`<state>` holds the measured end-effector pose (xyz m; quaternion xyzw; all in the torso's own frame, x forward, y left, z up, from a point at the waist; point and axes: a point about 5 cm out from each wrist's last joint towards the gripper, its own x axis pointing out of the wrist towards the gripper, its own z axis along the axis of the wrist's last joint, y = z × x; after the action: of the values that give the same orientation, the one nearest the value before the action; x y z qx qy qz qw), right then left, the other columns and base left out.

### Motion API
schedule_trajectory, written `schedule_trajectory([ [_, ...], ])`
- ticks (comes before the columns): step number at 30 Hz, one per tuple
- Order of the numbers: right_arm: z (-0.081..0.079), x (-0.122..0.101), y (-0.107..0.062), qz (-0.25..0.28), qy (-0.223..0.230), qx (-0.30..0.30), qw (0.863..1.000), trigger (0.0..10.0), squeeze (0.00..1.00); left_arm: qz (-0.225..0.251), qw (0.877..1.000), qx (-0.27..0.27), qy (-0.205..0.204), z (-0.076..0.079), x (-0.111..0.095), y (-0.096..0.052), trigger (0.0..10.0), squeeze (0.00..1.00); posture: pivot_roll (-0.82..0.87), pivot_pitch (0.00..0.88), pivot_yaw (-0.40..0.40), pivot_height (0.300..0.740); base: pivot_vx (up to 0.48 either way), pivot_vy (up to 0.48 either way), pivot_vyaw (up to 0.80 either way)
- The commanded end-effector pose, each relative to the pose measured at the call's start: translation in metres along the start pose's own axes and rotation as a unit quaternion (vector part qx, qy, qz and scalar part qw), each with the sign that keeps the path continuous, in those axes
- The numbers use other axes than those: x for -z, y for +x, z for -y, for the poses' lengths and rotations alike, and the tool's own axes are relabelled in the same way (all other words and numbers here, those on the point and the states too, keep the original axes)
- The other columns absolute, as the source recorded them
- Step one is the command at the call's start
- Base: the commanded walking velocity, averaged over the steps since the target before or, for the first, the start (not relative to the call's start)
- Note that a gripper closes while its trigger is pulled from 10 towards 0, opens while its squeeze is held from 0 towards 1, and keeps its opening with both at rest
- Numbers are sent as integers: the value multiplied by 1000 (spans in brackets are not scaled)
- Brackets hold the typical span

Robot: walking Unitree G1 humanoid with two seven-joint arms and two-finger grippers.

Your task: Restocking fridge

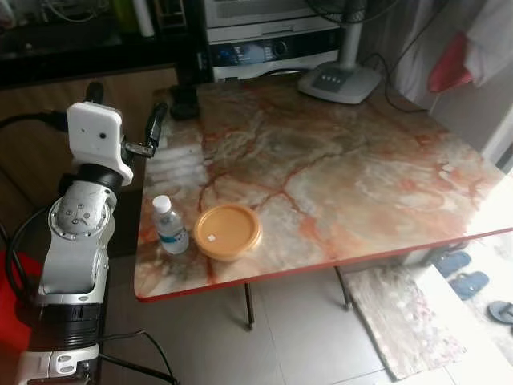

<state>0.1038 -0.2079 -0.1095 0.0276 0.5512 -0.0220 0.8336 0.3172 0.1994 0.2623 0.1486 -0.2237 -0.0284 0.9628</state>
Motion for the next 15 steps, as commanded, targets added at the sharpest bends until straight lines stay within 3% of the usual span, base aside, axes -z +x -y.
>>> schedule_trajectory([
  [1,-7,12,0,-22,-9,-10,1000,10000,0,-5,1000,0,3,-5,-11,6,10000,0,152,9,52,740,0,0,638],
  [2,-7,12,0,-22,-9,-10,1000,10000,0,-5,1000,0,3,-5,-11,6,10000,0,152,9,52,740,0,0,638],
  [5,-8,13,0,-22,1,-10,1000,10000,0,-75,994,50,-63,2,-7,13,10000,0,155,0,57,740,0,0,429],
  [9,-10,13,0,-21,2,-15,1000,10000,0,-131,981,125,-68,12,-1,12,10000,0,153,0,64,740,0,0,0],
  [15,-11,13,0,-23,-1,-18,1000,10000,0,-239,933,246,-108,35,19,-2,10000,0,158,0,66,740,0,0,0],
])
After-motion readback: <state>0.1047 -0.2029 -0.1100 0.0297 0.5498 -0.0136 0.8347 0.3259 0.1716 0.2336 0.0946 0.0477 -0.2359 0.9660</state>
